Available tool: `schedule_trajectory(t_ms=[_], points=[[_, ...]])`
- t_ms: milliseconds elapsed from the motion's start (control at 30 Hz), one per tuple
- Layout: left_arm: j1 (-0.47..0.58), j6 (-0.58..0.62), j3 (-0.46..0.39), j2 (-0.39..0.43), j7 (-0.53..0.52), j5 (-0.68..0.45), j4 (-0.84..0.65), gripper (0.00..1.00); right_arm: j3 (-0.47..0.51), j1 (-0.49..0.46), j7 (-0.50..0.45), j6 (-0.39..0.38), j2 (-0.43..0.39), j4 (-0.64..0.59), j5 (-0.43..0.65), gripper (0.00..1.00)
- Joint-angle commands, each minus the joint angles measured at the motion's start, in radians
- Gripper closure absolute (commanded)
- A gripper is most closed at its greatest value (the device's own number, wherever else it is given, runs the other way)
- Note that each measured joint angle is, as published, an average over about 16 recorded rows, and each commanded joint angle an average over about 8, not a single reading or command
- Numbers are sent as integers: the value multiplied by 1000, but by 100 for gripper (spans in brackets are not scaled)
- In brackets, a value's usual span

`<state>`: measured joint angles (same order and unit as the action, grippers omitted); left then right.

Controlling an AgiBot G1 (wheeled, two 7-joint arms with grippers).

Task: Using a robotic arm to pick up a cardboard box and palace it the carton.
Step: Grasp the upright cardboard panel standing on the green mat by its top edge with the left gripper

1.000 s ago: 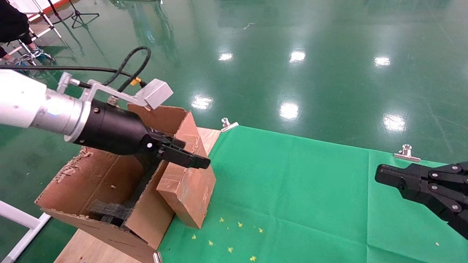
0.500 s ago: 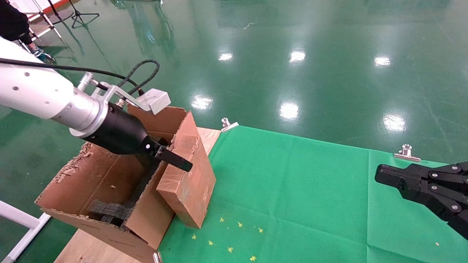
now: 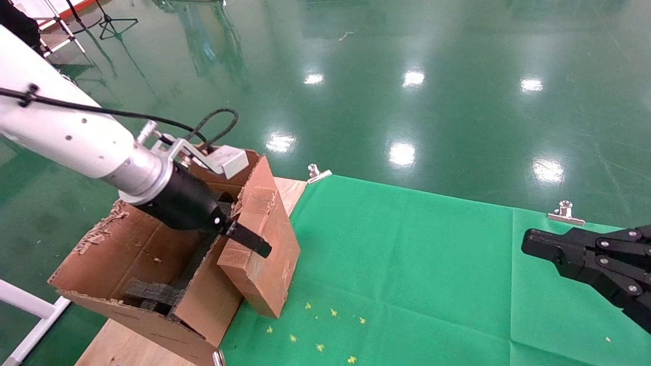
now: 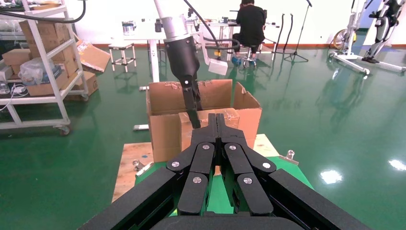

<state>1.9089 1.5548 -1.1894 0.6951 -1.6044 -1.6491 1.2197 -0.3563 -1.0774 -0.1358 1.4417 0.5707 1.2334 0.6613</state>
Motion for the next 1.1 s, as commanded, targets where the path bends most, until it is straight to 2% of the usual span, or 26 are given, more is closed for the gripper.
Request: schedule_trajectory(t_ms=[33,133,200,233,400,467,500,1100], points=[[-5,-5,-10,8,2,-2,-12,0,0,0,0,0,0,0,0,100],[-9,-8,-18,21,8,-3,-35,0,0,0,0,0,0,0,0,98],[-11,-10,-23,29,13,-3,-48,0,0,0,0,0,0,0,0,74],[-12,-10,-24,32,14,-4,-53,6,0,0,0,0,0,0,0,62],[-12,-14,-34,45,19,-7,-74,69,0,0,0,0,0,0,0,1],[-12,-15,-36,47,20,-8,-77,94,0,0,0,0,0,0,0,0],[-12,-15,-36,49,20,-8,-78,100,0,0,0,0,0,0,0,0],[-13,-14,-31,43,20,-6,-70,100,0,0,0,0,0,0,0,0]])
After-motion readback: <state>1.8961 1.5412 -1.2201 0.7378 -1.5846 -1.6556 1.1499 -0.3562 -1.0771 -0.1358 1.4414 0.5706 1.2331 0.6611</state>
